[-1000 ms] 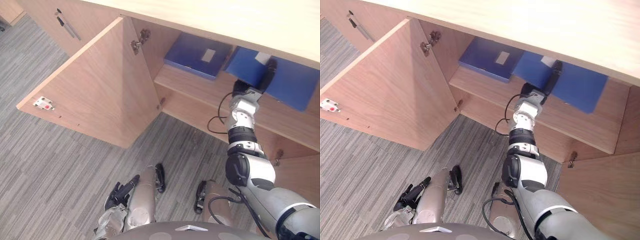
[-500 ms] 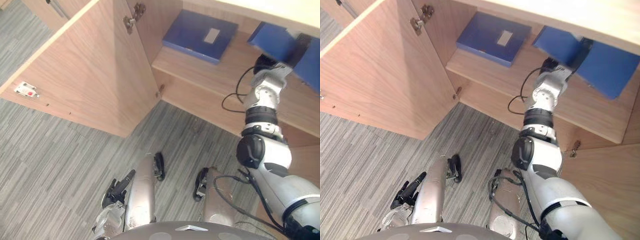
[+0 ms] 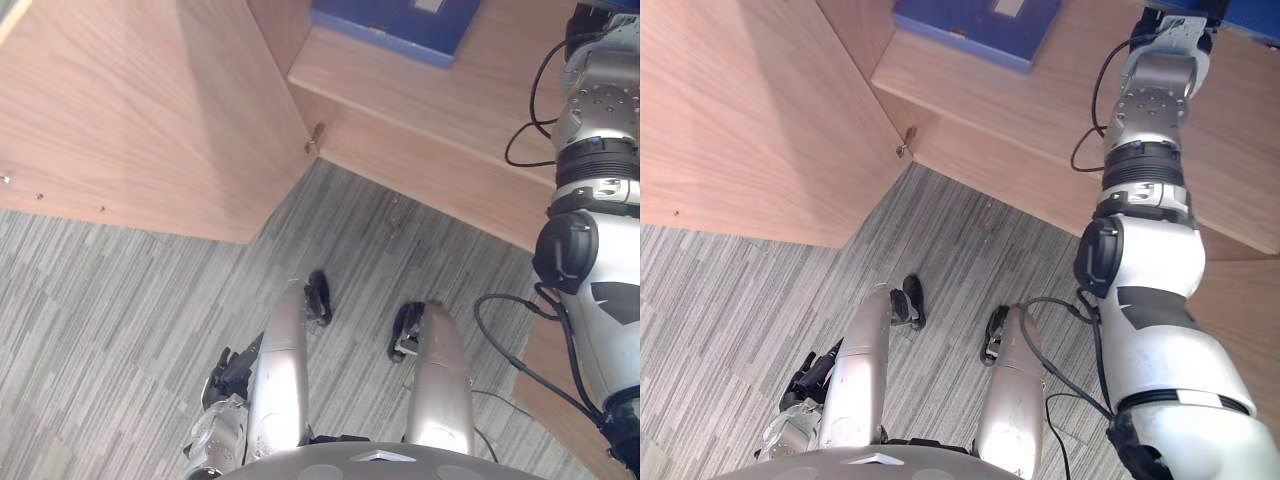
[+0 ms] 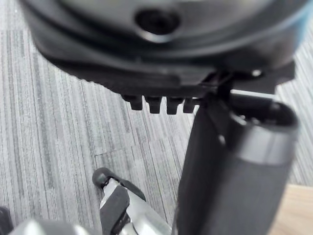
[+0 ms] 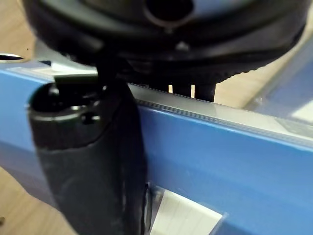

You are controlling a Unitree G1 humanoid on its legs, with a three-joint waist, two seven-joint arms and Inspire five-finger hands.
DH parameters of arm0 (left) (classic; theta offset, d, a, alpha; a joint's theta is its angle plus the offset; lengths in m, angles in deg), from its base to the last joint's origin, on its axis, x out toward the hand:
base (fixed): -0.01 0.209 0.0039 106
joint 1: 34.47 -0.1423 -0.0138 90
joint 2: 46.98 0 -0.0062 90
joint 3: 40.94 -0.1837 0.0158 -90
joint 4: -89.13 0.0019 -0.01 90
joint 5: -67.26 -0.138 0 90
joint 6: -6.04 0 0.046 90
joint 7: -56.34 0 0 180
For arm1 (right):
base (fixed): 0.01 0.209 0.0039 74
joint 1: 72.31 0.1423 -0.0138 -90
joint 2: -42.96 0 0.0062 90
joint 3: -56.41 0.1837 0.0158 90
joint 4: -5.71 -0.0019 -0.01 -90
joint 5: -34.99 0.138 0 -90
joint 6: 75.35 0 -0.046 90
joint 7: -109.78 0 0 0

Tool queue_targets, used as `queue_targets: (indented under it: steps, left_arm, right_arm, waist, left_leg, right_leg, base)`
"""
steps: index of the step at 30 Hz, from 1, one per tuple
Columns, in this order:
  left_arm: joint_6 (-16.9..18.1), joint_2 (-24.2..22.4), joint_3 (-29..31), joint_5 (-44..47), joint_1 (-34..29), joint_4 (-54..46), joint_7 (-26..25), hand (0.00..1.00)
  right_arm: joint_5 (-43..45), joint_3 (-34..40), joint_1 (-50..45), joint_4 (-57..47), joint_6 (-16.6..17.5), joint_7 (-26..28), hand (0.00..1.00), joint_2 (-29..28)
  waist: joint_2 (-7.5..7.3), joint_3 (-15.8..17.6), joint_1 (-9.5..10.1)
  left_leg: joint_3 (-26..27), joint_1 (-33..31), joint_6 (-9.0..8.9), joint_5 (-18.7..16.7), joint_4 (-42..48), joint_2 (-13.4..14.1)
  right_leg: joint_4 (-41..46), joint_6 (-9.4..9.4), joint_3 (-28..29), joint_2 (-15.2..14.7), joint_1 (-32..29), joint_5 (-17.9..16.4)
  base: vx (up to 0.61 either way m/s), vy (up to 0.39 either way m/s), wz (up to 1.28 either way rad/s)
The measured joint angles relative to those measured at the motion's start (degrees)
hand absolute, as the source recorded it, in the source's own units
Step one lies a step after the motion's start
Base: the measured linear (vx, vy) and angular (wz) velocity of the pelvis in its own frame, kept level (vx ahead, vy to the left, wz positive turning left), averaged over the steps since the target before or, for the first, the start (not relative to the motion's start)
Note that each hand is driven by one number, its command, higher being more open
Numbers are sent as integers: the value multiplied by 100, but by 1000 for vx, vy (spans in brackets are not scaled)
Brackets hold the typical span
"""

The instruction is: Walk over to the cabinet, pick up the folder, carry it to the office cabinet, place the folder inside the office cabinet, then close the office cabinet door

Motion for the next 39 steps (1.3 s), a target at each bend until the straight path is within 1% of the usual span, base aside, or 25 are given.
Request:
queue_targets:
  steps: [2,5,9,10,11,12,15,16,18,21,24,25,28,32,33,34,35,36,37,38,39]
  left_arm:
    - [0,42,-39,1,13,-17,-5,100]
    - [-2,78,-103,24,20,-30,-68,100]
    - [-9,78,-146,25,22,-90,-158,100]
    - [-14,78,-146,25,22,-91,-174,100]
    - [-15,79,-146,25,22,-94,-185,100]
    - [-18,79,-150,25,22,-118,-213,100]
    - [-20,109,-233,25,22,-246,-267,100]
    - [-20,119,-269,25,22,-312,-280,100]
    - [-20,132,-318,25,22,-396,-290,100]
    - [-19,131,-348,25,19,-444,-296,100]
    - [-20,131,-361,25,19,-454,-318,100]
    - [-20,131,-366,25,19,-461,-319,100]
    - [-21,129,-370,24,18,-462,-319,100]
    - [-20,129,-368,23,19,-458,-309,100]
    - [-17,129,-367,23,18,-455,-297,100]
    - [-13,129,-362,23,17,-447,-262,100]
    - [-13,129,-358,23,18,-441,-247,100]
    - [-7,130,-349,23,18,-420,-208,100]
    - [-4,130,-325,22,14,-389,-159,100]
    - [-4,131,-315,22,15,-372,-141,100]
    - [1,139,-296,19,14,-330,-110,100]
  right_arm:
    - [-144,-360,42,200,-228,-11,0,115]
    - [-135,-540,46,322,-391,-21,0,125]
    - [-86,-582,44,498,-426,-100,0,87]
    - [13,-563,44,497,-418,-139,0,60]
    - [102,-522,44,497,-413,-150,0,40]
    - [188,-342,42,497,-371,-167,0,-46]
    - [603,107,-21,485,-104,-239,0,-272]
    - [730,302,-117,382,103,-298,0,-375]
    - [1017,676,-214,303,280,-325,0,-482]
    - [1177,1049,-400,99,455,-447,0,-547]
    - [1241,1334,-422,5,614,-498,0,-557]
    - [1243,1467,-446,-163,685,-533,100,-558]
    - [1221,1825,-487,-636,876,-542,100,-544]
    - [1146,2004,-523,-1002,937,-541,100,-531]
    - [956,2002,-560,-1076,929,-524,100,-483]
    - [632,1997,-614,-1085,836,-501,100,-412]
    - [497,1976,-647,-1085,795,-493,100,-368]
    - [262,1870,-727,-1084,675,-457,100,-264]
    - [-126,1718,-830,-1083,502,-331,100,-183]
    - [-256,1598,-875,-1081,440,-265,100,-121]
    - [-458,1282,-902,-1003,245,-147,100,24]
  waist:
    - [-4,153,-62]
    - [-17,169,-65]
    - [-19,201,-53]
    - [-19,201,-59]
    - [-19,201,-63]
    - [-19,201,-66]
    - [-19,201,-66]
    - [-19,201,-57]
    - [-19,201,-57]
    - [-19,201,-55]
    - [-20,201,-37]
    - [-20,201,-17]
    - [-20,201,2]
    - [-20,201,2]
    - [-20,201,-1]
    - [-20,201,-1]
    - [-20,201,-3]
    - [-20,200,-2]
    - [-20,200,-7]
    - [-21,201,-21]
    - [-20,200,-65]
  left_leg:
    - [-7,-105,-33,-15,98,-20]
    - [9,-264,-22,18,129,-25]
    - [2,-291,-51,69,164,-21]
    - [2,-291,-3,99,164,-20]
    - [2,-291,-2,100,164,-20]
    - [3,-293,0,101,166,-20]
    - [6,-293,2,103,166,-23]
    - [5,-288,3,103,163,-26]
    - [9,-283,6,107,141,-46]
    - [13,-262,-17,148,50,-132]
    - [7,-260,-1,168,43,-133]
    - [7,-260,2,170,42,-135]
    - [7,-260,6,173,42,-135]
    - [3,-259,7,173,35,-135]
    - [-4,-259,7,173,33,-135]
    - [-17,-259,7,173,34,-135]
    - [-23,-259,6,173,34,-134]
    - [-24,-259,7,173,34,-131]
    - [-24,-259,7,173,36,-125]
    - [-23,-260,7,173,37,-123]
    - [-22,-260,7,172,42,-118]
  right_leg:
    - [165,-15,11,-56,-128,-19]
    - [271,-1,52,-76,-333,-36]
    - [350,-47,57,-81,-379,-32]
    - [350,-47,58,-81,-380,-32]
    - [350,-47,57,-81,-379,-32]
    - [348,-47,58,-82,-379,-32]
    - [346,-47,59,-83,-377,-32]
    - [345,-47,59,-85,-371,-32]
    - [344,-47,59,-104,-371,-33]
    - [338,-47,53,-178,-366,-34]
    - [333,-48,42,-178,-359,-33]
    - [333,-48,42,-179,-359,-33]
    - [325,-48,37,-181,-349,-33]
    - [309,-47,27,-181,-340,-32]
    - [300,-47,17,-179,-331,-32]
    - [288,-47,0,-177,-316,-31]
    - [280,-46,-7,-176,-310,-30]
    - [270,-42,-11,-174,-303,-27]
    - [257,-37,-12,-168,-298,-23]
    - [249,-33,-12,-166,-297,-20]
    - [238,-21,-11,-162,-295,-12]
  base:
    - [-97,-13,5]
    - [-73,-19,1]
    - [-23,-40,2]
    - [15,-33,0]
    - [0,0,0]
    - [35,-16,0]
    - [37,-15,0]
    - [0,0,0]
    - [9,-7,2]
    - [16,-23,11]
    - [5,-8,2]
    - [0,0,0]
    - [0,0,0]
    - [0,0,0]
    - [0,0,0]
    - [31,-14,2]
    - [0,0,0]
    - [0,0,0]
    - [33,-3,-2]
    - [40,-1,-3]
    - [39,-1,-5]
